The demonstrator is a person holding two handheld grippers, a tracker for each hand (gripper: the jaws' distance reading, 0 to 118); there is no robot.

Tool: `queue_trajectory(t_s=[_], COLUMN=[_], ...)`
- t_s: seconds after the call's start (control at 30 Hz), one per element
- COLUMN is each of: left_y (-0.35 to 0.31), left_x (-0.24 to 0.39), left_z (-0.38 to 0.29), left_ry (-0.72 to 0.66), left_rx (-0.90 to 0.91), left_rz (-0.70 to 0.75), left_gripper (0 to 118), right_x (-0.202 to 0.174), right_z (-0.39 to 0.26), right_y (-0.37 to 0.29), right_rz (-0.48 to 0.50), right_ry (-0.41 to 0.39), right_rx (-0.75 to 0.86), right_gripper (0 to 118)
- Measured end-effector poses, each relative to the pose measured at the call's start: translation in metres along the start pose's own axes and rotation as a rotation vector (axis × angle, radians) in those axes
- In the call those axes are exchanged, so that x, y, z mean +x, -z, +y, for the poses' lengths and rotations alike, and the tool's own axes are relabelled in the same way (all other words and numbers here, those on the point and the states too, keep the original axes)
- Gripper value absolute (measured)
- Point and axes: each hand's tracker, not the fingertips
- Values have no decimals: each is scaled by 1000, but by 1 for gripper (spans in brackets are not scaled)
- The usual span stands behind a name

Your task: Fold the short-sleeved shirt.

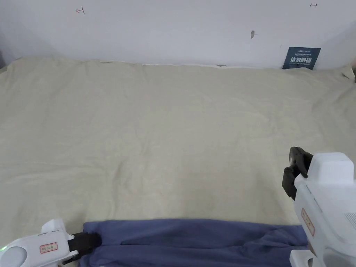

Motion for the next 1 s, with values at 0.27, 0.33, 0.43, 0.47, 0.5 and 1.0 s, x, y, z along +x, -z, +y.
queue_trajectory(t_s=[0.27, 0.33, 0.43, 0.47, 0.5, 1.0], left_y=[-32, -46, -64, -69, -74, -37], left_x=[25, 29, 32, 29, 25, 139], left_z=[15, 22, 26, 28, 30, 3], left_ry=[148, 197, 207, 217, 226, 386], left_rx=[121, 143, 150, 159, 180, 82], left_rz=[62, 81, 108, 137, 167, 129], left_gripper=[3, 3, 3, 3, 3, 3], right_x=[11, 14, 19, 20, 22, 42], right_z=[5, 7, 11, 11, 11, 4], right_y=[-6, -9, -14, -15, -17, -29], right_rz=[-1, -5, -5, -9, -9, -10], right_ry=[20, 22, 29, 31, 36, 79], right_rx=[14, 24, 44, 48, 54, 59], right_gripper=[1, 1, 1, 1, 1, 1])
